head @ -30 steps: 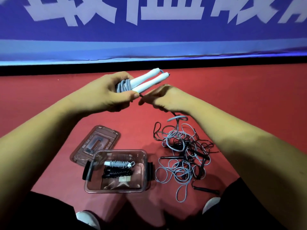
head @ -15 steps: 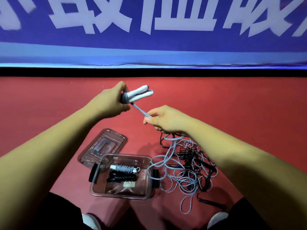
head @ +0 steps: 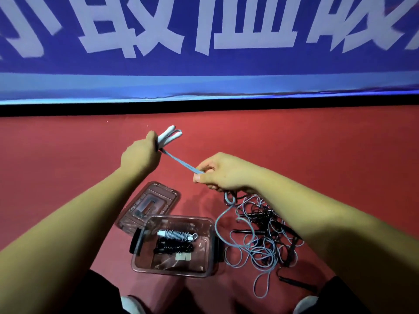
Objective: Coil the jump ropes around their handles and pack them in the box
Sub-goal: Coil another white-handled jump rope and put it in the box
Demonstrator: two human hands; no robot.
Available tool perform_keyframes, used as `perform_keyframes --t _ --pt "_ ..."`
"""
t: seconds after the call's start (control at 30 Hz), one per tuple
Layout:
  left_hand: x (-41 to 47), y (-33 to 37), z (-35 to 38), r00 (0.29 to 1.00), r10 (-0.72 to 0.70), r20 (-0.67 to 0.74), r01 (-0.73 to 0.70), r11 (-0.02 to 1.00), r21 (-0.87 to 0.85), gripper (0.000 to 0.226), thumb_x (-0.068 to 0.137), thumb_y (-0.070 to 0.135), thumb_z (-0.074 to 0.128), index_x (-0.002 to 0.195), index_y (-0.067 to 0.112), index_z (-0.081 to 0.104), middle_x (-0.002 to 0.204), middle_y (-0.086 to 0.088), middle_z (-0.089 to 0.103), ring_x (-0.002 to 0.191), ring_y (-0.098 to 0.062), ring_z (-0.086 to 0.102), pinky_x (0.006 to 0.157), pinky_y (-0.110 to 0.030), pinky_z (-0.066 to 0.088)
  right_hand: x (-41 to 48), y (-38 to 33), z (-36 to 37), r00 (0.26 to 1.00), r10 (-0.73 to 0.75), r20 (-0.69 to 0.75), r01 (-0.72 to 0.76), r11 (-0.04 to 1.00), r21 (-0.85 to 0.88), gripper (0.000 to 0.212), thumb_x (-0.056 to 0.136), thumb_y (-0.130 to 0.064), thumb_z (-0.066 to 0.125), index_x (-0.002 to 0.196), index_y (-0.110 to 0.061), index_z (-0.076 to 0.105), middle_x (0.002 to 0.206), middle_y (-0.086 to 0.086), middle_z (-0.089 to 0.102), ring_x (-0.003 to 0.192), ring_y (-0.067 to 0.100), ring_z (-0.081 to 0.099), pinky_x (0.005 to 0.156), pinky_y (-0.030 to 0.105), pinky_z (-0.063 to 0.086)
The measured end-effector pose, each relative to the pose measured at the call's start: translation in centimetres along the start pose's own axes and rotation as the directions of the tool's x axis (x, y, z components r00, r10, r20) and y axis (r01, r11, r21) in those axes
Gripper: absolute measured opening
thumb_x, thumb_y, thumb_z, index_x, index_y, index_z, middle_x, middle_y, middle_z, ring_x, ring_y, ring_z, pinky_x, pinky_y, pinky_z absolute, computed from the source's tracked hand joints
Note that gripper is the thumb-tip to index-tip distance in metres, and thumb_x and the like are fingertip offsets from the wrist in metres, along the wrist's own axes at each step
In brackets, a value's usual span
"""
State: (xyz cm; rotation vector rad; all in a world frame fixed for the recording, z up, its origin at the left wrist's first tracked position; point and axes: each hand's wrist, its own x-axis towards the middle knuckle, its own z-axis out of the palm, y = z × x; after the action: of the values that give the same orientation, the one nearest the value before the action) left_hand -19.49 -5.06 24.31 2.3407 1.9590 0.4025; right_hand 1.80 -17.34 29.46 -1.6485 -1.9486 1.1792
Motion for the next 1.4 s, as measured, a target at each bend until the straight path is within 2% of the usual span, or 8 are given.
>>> perform_keyframes --t 0.13,0.37,0.67,0.8,0.93,1.0,1.07,1.4 --pt "-1.9 1.4 1.0 0.977 0.111 0.181 -0.135 0.983 0.123 0.020 0.086 0.024 0.060 0.102 0.021 0.049 0.087 -0.013 0.063 0.072 -0.032 0.050 0.063 -0.036 0.042 -0.1 -0.9 -1.8 0.980 -0.143 -0.139 0.118 0.977 -0.175 0.014 0.092 -0.023 0.065 0.089 -0.013 0.074 0.056 -0.006 0.053 0.046 0.006 0.040 0.047 0.019 0.032" --pt "-5.4 7.6 2.0 0.731 0.408 0.548 -0.493 0.870 0.010 0.053 0.076 0.072 0.063 0.072 0.022 0.047 0.071 -0.003 0.062 0.073 -0.029 0.057 0.063 -0.032 0.042 -0.1 2.0 -6.2 0.929 -0.193 -0.315 0.046 0.906 -0.420 0.013 0.090 -0.022 0.063 0.093 -0.019 0.076 0.077 -0.004 0.070 0.082 0.019 0.062 0.074 0.029 0.048" --pt "-6.7 9.1 -2.9 0.573 0.642 0.510 -0.609 0.750 -0.259 0.034 0.092 0.051 0.060 0.103 0.018 0.059 0.058 0.007 0.047 0.051 -0.006 0.044 0.051 -0.024 0.030 0.1 4.0 -7.9 0.878 -0.197 -0.436 0.012 0.920 -0.392 0.010 0.089 -0.021 0.066 0.092 -0.021 0.075 0.070 -0.009 0.059 0.070 0.013 0.054 0.066 0.025 0.038" --pt "-7.9 9.1 -5.6 0.650 0.698 0.300 -0.299 0.598 -0.743 0.015 0.091 0.031 0.070 0.100 0.025 0.059 0.066 0.008 0.056 0.055 -0.009 0.046 0.053 -0.022 0.038 0.6 4.9 -7.9 0.877 -0.186 -0.443 0.050 0.953 -0.300 0.009 0.089 -0.016 0.065 0.090 -0.016 0.074 0.067 -0.004 0.062 0.060 0.009 0.049 0.060 0.026 0.035" --pt "-6.3 8.4 -6.9 0.890 0.421 0.177 0.036 0.320 -0.947 0.057 0.092 0.026 0.068 0.139 0.037 0.037 0.069 -0.011 0.052 0.054 -0.018 0.041 0.047 -0.025 0.031 0.8 4.6 -6.0 0.928 -0.133 -0.349 0.083 0.984 -0.156 0.013 0.094 -0.015 0.061 0.088 -0.014 0.072 0.058 0.007 0.052 0.047 0.008 0.040 0.048 0.024 0.032" --pt "-4.7 7.5 -7.1 0.923 0.335 0.189 0.145 0.153 -0.978 0.041 0.097 0.026 0.062 0.131 0.042 0.047 0.071 -0.009 0.047 0.058 -0.018 0.037 0.047 -0.021 0.026 0.8 3.5 -4.6 0.955 -0.102 -0.280 0.102 0.995 -0.016 0.017 0.098 -0.017 0.056 0.089 -0.011 0.069 0.055 0.002 0.046 0.042 0.009 0.037 0.043 0.019 0.032" --pt "-3.1 6.1 -6.9 0.938 0.251 0.239 0.199 0.174 -0.964 0.008 0.098 0.030 0.059 0.105 0.028 0.058 0.067 -0.005 0.046 0.057 -0.015 0.034 0.046 -0.017 0.024 1.2 2.5 -3.3 0.969 -0.097 -0.229 0.107 0.994 0.034 0.020 0.100 -0.017 0.052 0.087 -0.010 0.065 0.055 0.000 0.046 0.042 0.009 0.037 0.043 0.018 0.033" --pt "0.6 -0.1 -5.2 0.943 -0.121 0.310 0.325 0.131 -0.937 0.027 0.099 0.032 0.057 0.078 0.017 0.049 0.059 -0.010 0.047 0.036 -0.010 0.033 0.043 -0.013 0.030 1.1 2.8 -0.4 0.993 0.112 0.026 -0.115 0.960 0.254 0.032 0.104 -0.026 0.042 0.086 -0.008 0.060 0.052 -0.003 0.042 0.042 0.011 0.034 0.042 0.019 0.030"
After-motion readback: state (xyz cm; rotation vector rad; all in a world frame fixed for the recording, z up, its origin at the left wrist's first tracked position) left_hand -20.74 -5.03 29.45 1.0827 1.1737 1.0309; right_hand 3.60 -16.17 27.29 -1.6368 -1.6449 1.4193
